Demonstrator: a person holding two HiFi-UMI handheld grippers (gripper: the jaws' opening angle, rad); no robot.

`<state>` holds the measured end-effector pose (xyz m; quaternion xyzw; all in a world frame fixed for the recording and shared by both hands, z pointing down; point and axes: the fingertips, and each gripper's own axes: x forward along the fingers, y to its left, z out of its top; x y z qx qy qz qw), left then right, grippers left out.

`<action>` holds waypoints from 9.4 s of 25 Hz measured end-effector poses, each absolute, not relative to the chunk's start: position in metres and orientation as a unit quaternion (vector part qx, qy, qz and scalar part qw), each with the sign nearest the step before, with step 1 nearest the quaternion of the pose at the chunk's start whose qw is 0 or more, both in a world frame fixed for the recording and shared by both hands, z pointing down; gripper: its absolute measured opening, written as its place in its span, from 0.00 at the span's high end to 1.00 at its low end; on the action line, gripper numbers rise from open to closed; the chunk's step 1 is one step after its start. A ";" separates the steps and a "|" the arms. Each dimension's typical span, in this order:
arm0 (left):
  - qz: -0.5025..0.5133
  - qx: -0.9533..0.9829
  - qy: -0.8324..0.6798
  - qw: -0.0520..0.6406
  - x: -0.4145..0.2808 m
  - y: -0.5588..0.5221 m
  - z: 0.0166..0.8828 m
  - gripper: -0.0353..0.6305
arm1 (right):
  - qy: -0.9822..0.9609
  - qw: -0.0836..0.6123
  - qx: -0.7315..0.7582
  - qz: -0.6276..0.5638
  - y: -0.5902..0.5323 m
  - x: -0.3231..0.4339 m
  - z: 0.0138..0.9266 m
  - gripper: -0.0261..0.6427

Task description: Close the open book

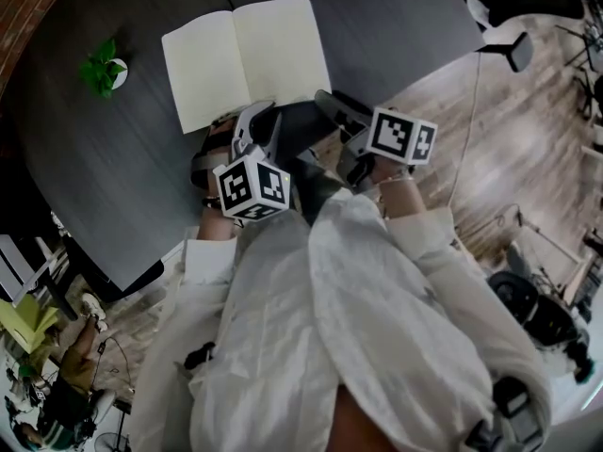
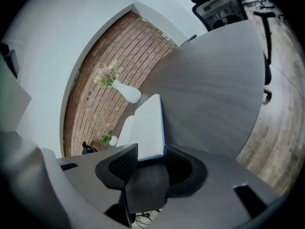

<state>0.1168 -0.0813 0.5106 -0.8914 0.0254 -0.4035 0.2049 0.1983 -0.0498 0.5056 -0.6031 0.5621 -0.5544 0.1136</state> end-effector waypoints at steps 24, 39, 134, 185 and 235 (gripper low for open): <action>-0.386 -0.898 0.029 0.207 0.117 -0.085 0.512 0.88 | 0.599 0.124 -0.601 -0.514 -0.053 0.211 0.480 0.90; -0.324 -0.937 0.118 0.052 0.100 -0.098 0.484 0.88 | 0.658 0.101 -0.576 -0.475 -0.067 0.190 0.444 0.92; -0.186 -0.845 0.367 -0.341 -0.078 -0.185 0.503 0.93 | 0.822 -0.194 -0.369 -0.388 -0.194 -0.039 0.501 0.92; -0.182 -0.833 0.382 -0.355 -0.079 -0.186 0.508 0.93 | 0.792 -0.267 -0.402 -0.374 -0.191 -0.050 0.528 0.92; -0.111 -0.942 0.196 -0.249 0.040 -0.145 0.370 0.93 | 0.797 -0.021 -0.538 -0.274 -0.128 0.090 0.353 0.86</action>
